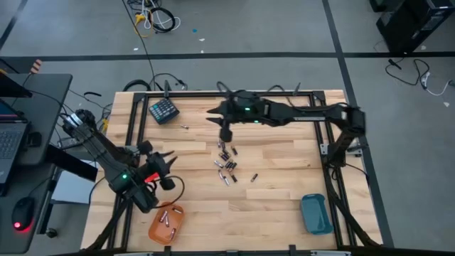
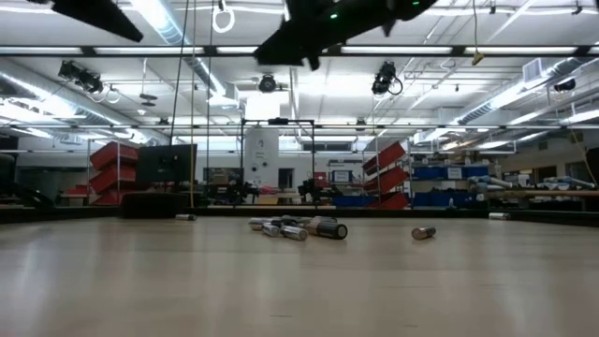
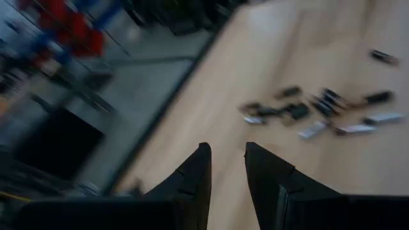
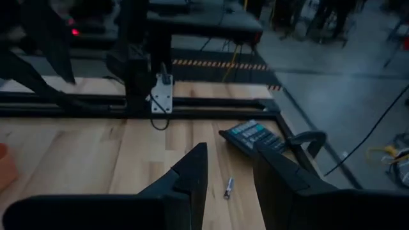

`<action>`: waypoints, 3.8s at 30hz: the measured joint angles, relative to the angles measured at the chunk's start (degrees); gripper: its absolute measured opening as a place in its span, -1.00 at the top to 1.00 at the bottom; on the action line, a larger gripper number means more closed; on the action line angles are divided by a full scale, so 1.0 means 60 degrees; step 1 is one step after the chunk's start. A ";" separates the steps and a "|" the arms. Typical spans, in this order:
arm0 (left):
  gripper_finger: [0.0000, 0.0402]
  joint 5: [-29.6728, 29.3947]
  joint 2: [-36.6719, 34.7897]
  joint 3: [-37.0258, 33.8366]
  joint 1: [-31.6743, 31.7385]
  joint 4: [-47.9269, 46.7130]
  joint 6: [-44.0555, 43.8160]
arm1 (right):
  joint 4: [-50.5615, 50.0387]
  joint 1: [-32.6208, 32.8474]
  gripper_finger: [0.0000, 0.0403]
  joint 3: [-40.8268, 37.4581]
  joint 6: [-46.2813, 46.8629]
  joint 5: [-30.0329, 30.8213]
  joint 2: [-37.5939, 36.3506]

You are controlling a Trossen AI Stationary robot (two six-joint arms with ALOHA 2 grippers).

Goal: Sort batteries
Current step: Put the silver battery into the orange bin

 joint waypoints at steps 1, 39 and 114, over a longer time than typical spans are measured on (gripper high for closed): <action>0.54 -0.0281 0.0000 0.0000 0.0000 -0.0175 -0.0005 | -0.0316 -0.0023 0.45 0.0457 0.0022 -0.0025 0.0392; 0.54 -0.2582 -0.2688 -0.0918 -0.0754 -0.1771 -0.1528 | -0.4276 -0.0198 0.34 0.8895 0.2996 0.0450 0.8261; 0.40 1.0595 0.1333 -0.1406 1.3618 0.6182 1.7058 | -0.6862 -0.1083 0.77 0.0389 -0.0007 0.0502 -0.2646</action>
